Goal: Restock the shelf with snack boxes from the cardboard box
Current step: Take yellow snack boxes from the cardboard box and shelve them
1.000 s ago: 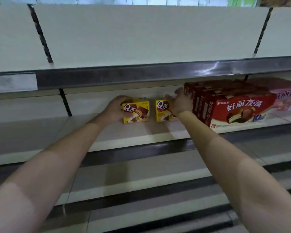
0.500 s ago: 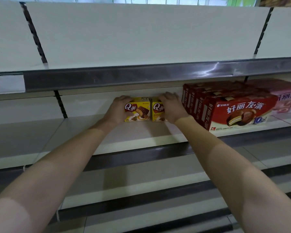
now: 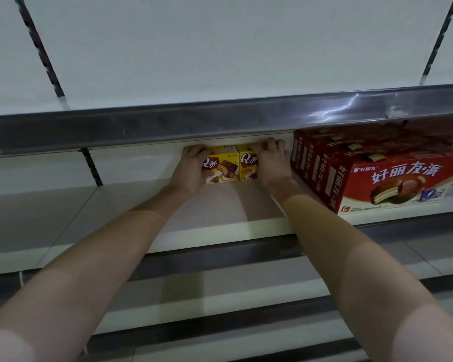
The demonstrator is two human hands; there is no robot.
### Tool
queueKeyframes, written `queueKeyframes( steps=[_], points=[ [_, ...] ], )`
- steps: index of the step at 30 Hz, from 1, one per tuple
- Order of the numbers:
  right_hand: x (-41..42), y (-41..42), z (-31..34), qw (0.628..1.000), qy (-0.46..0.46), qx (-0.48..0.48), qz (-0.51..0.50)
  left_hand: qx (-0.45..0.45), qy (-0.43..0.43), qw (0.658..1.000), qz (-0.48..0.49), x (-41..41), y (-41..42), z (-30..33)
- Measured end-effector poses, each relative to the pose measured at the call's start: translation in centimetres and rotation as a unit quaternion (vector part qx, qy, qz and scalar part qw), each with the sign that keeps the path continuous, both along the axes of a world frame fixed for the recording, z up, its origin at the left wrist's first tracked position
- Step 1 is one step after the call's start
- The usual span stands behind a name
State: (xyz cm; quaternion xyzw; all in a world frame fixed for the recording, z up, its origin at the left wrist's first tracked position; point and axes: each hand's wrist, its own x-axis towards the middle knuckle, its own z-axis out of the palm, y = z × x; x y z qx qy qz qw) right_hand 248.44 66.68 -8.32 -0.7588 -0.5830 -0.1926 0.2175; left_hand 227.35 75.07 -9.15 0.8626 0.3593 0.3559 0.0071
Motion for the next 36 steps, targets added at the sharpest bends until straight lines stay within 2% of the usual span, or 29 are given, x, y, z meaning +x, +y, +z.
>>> queueKeyframes(
  steps=[8, 13, 16, 19, 22, 25, 27, 33, 36],
  points=[
    [-0.1, -0.1, 0.1, 0.999, -0.020, -0.003, -0.029, 0.002, 0.013, 1.000, 0.023, 1.1, -0.4, 0.0],
    [0.2, -1.0, 0.1, 0.995, -0.004, -0.015, -0.097, -0.003, 0.045, 0.999, 0.009, 2.9, -1.7, 0.8],
    [1.3, -1.1, 0.1, 0.997, 0.042, -0.043, -0.042, -0.020, 0.071, 0.996, 0.043, 4.3, -2.4, 1.2],
    [2.4, -1.0, 0.1, 0.991, 0.120, -0.031, 0.044, -0.035, 0.089, 0.994, 0.054, 4.2, -2.8, 1.7],
    [2.6, -1.0, -0.5, 0.991, 0.128, -0.019, 0.044, 0.000, 0.068, 0.997, 0.048, 3.3, -3.2, 2.4],
    [1.6, -1.8, -0.7, 0.988, 0.147, 0.040, 0.036, 0.057, 0.060, 0.995, 0.059, 2.7, -4.2, 3.2],
    [0.3, -3.3, -0.3, 0.988, 0.148, 0.025, 0.024, 0.043, 0.059, 0.997, 0.035, 2.6, -5.3, 3.3],
    [-2.2, -8.8, 1.2, 0.985, 0.169, 0.001, -0.042, -0.081, 0.085, 0.987, -0.110, 3.7, -7.7, 2.6],
    [-3.6, -12.4, 1.9, 0.982, 0.180, 0.058, -0.010, -0.108, 0.092, 0.973, -0.181, 5.1, -9.3, 2.7]
  ],
)
